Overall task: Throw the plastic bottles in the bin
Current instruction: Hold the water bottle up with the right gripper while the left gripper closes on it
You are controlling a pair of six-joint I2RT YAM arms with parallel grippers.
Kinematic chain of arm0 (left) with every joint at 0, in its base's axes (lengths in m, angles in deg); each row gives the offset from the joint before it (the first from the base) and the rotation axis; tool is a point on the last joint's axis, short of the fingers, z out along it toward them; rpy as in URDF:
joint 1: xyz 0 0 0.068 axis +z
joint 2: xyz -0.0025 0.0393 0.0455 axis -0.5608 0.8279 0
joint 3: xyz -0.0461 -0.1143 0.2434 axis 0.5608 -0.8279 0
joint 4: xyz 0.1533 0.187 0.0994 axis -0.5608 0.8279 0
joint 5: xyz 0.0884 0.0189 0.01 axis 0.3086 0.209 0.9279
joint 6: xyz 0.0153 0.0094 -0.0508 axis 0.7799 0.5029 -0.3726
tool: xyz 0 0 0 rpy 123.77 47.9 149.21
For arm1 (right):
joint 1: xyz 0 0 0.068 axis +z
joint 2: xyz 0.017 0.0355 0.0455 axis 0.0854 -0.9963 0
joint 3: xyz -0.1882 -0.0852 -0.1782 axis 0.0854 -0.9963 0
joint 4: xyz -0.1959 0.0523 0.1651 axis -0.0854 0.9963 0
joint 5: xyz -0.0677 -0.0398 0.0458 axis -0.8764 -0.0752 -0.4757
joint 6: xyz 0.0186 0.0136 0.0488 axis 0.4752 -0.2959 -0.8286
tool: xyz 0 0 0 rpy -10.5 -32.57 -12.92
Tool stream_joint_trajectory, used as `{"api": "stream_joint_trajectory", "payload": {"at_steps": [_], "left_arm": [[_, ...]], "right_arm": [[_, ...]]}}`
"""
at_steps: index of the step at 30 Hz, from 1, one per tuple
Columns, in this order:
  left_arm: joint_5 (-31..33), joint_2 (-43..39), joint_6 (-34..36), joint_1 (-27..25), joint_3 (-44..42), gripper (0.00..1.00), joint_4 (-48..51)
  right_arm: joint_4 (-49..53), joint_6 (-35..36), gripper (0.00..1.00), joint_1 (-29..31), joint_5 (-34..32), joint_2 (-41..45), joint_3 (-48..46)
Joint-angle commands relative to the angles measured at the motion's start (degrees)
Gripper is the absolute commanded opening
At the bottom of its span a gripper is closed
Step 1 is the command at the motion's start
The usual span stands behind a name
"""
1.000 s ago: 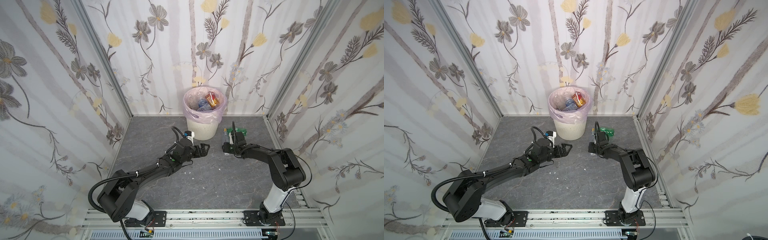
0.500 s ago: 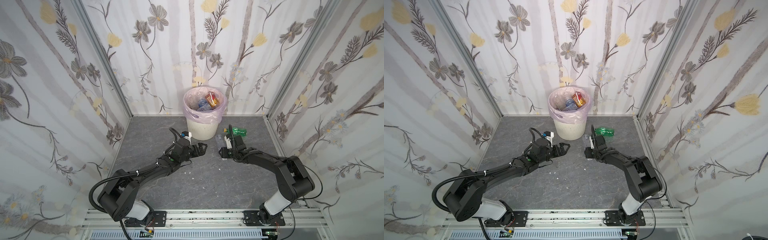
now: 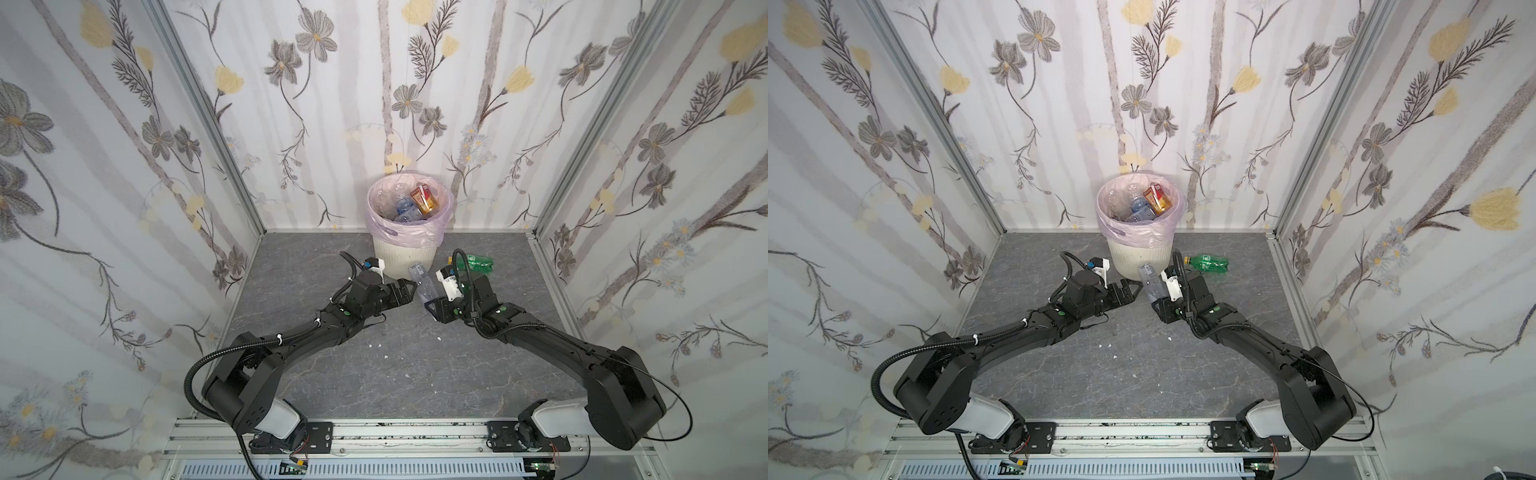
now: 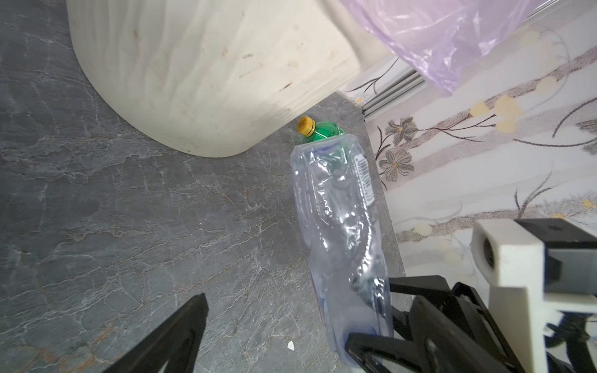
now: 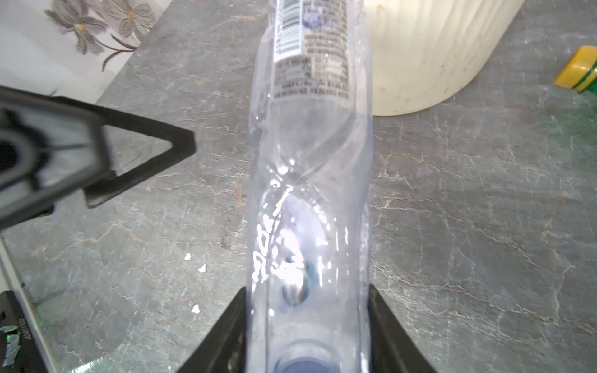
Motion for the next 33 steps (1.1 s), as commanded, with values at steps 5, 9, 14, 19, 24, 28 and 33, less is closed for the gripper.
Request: {"api": "stream_joint_trajectory", "payload": {"at_steps": [5, 9, 14, 19, 24, 28, 33], "left_arm": [[3.4, -1.3, 2.3, 0.4, 1.3, 1.0, -0.5], [4.3, -1.9, 2.7, 0.6, 1.4, 1.0, 0.1], [4.1, -1.7, 2.3, 0.7, 1.3, 0.96, 0.4], [3.8, -1.6, 2.5, 0.7, 1.3, 0.91, 0.4], [3.4, -1.5, 2.6, 0.7, 1.5, 0.78, 0.4], [3.1, -1.2, 2.6, 0.7, 1.4, 0.67, 0.4], [2.9, -1.4, 2.6, 0.7, 1.3, 0.57, 0.5]], "right_arm": [[2.8, 4.3, 0.48, 3.4, -0.2, 1.5, 2.1], [2.5, 4.6, 0.48, 4.8, -1.1, 1.9, 2.1], [2.1, 4.7, 0.48, 6.2, -1.7, 2.1, 2.6], [1.4, 4.6, 0.48, 6.9, -2.1, 2.3, 2.6], [1.5, 4.8, 0.48, 7.4, -3.0, 2.3, 3.1], [1.1, 4.7, 0.49, 7.5, -3.2, 2.3, 3.5], [0.6, 4.4, 0.52, 7.9, -3.1, 2.0, 3.9]]}}
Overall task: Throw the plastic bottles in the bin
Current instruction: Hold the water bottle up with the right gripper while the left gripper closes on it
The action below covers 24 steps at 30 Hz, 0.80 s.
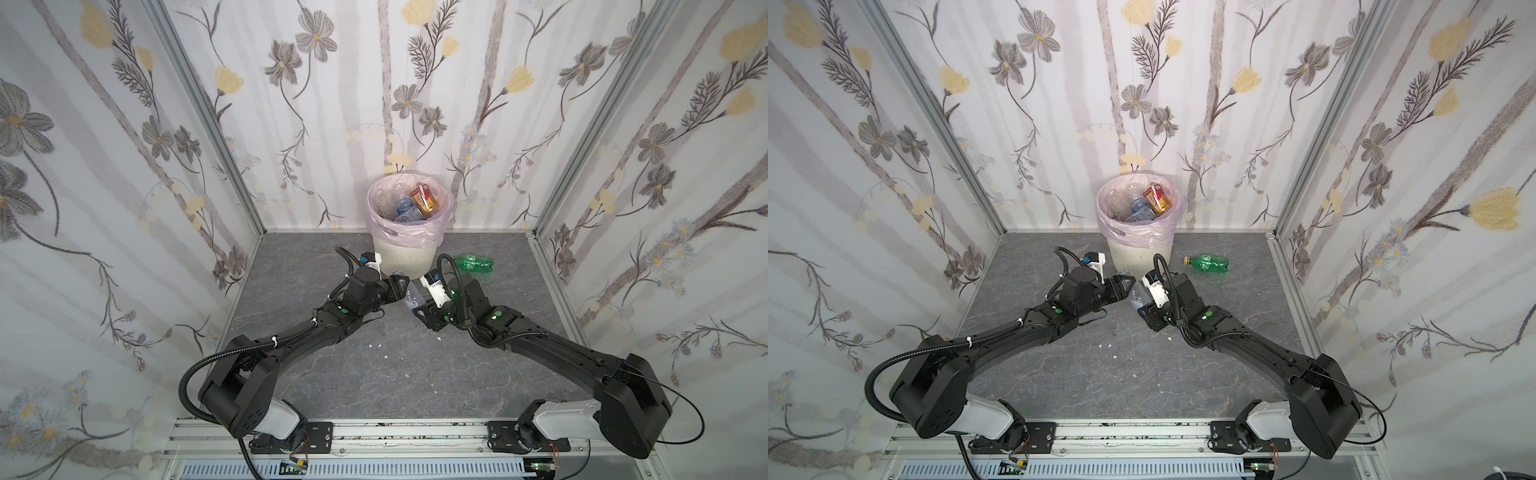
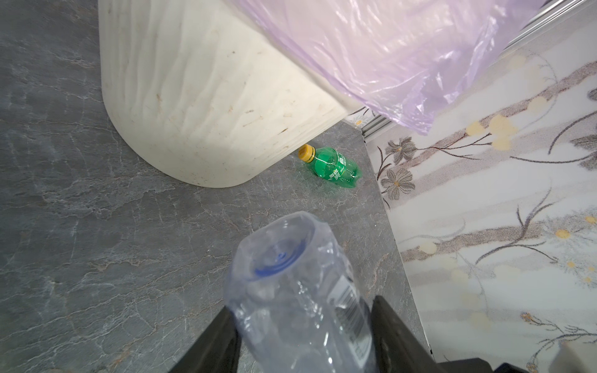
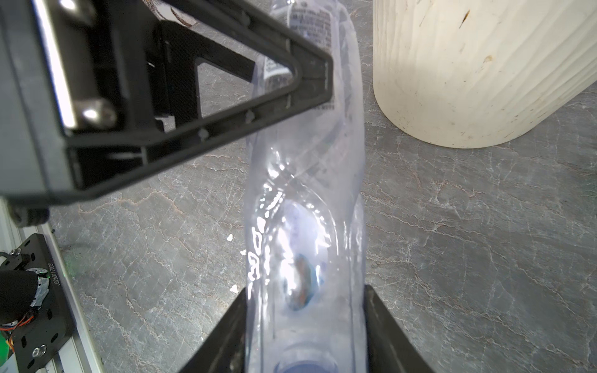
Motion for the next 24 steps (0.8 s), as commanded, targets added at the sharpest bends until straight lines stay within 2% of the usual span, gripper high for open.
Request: {"api": "stream_joint_trajectory", "payload": {"at_steps": [1, 7, 14, 24], "left_arm": [[-0.2, -0.1, 0.2, 0.2, 0.3, 0.56, 0.0], [-0.2, -0.9, -0.3, 1.0, -0.3, 0.5, 0.2], [-0.6, -1.5, -1.5, 2.3, -1.3, 0.47, 0.2], [-1.5, -1.4, -2.4, 3.7, -2.4, 0.43, 0.2]], "right_arm": [[-2.6, 0.6, 0.53, 0.3, -0.2, 0.0, 0.7], [-3.1, 0.5, 0.56, 0.3, 0.0, 0.1, 0.8], [-3.7, 0.3, 0.63, 0.3, 0.2, 0.1, 0.8], [-4.6, 0.3, 0.69, 0.3, 0.0, -1.7, 0.0]]}}
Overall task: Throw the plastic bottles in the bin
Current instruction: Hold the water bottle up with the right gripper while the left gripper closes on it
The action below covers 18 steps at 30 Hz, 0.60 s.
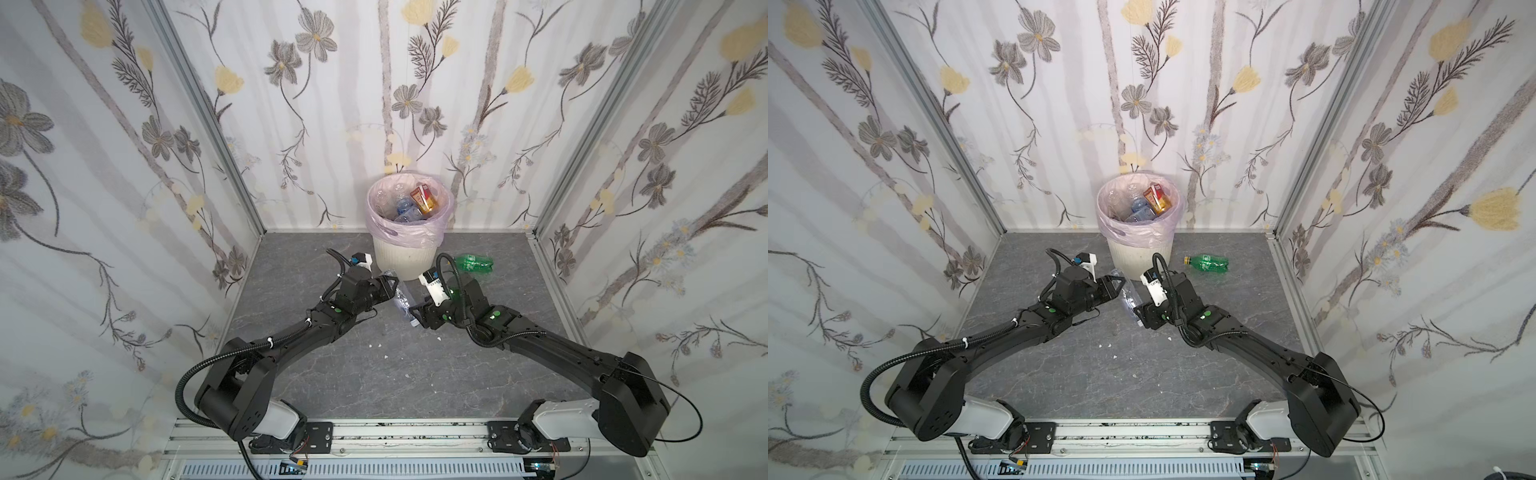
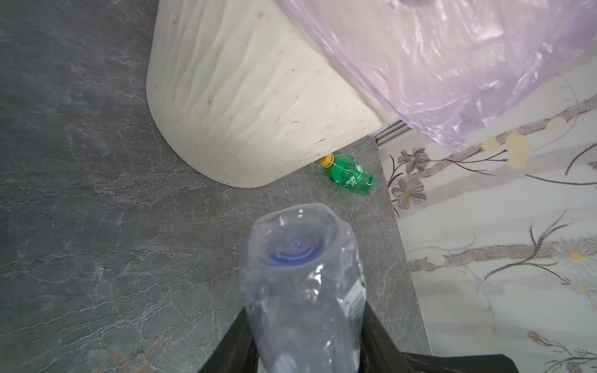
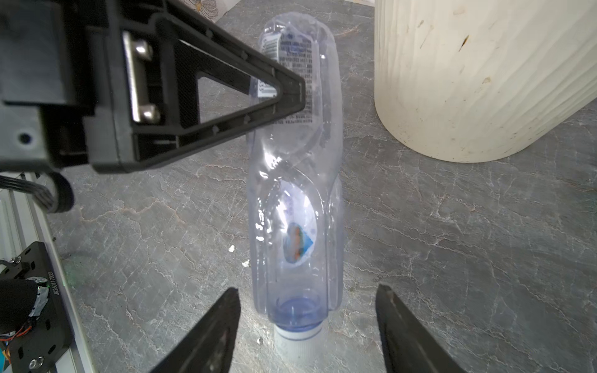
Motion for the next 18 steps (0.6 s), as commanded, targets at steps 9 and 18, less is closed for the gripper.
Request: {"api": "stream_joint_trajectory", "payload": {"at_steps": [9, 18], "left_arm": [[-1.0, -4.2, -1.4, 2.3, -0.5, 0.41, 0.8], [0.8, -10.0, -6.6, 4.8, 5.0, 0.41, 4.0]], "right_arm": [[-2.6, 0.3, 0.97, -0.2, -0.8, 2.1, 0.4], [-2.9, -1.6, 1.0, -3.6, -2.2, 9.7, 1.6]]}}
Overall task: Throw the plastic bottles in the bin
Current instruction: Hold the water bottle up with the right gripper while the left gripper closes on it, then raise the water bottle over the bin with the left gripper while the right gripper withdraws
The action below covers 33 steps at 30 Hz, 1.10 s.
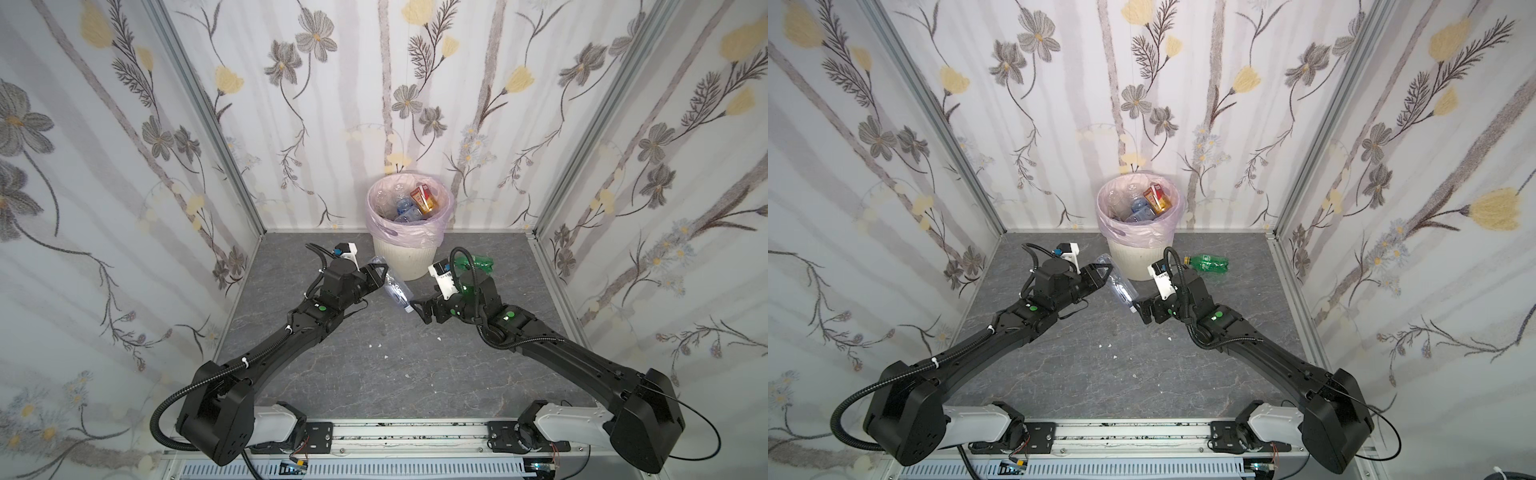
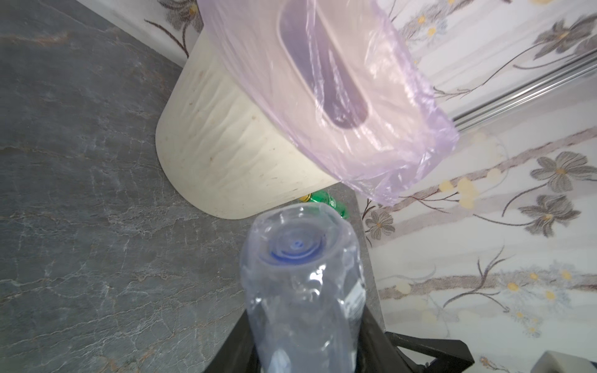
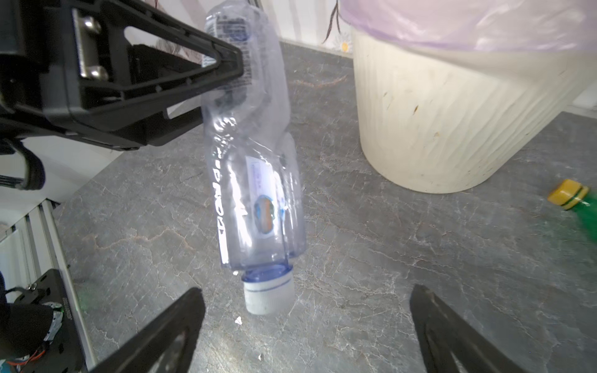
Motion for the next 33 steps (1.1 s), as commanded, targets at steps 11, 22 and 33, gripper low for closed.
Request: {"api": "stream_joint_trajectory", "payload": {"at_steps": [11, 22, 33], "left_arm": [[3.2, 2.3, -1.3, 4.2, 17.5, 0.4, 0.3], [4.3, 16.1, -2.1, 5.3, 43.1, 0.4, -0.4], [2.0, 27.0, -5.5, 5.4, 60.8, 0.4, -0.9]], "right_arm": [[-2.9, -4.3, 1.0, -9.0, -2.6, 9.4, 4.9], [-1.4, -5.4, 1.0, -12.4, -1.3, 8.1, 7.8], [-0.4, -5.6, 1.0, -15.3, 0.9, 5.6, 10.2]]}}
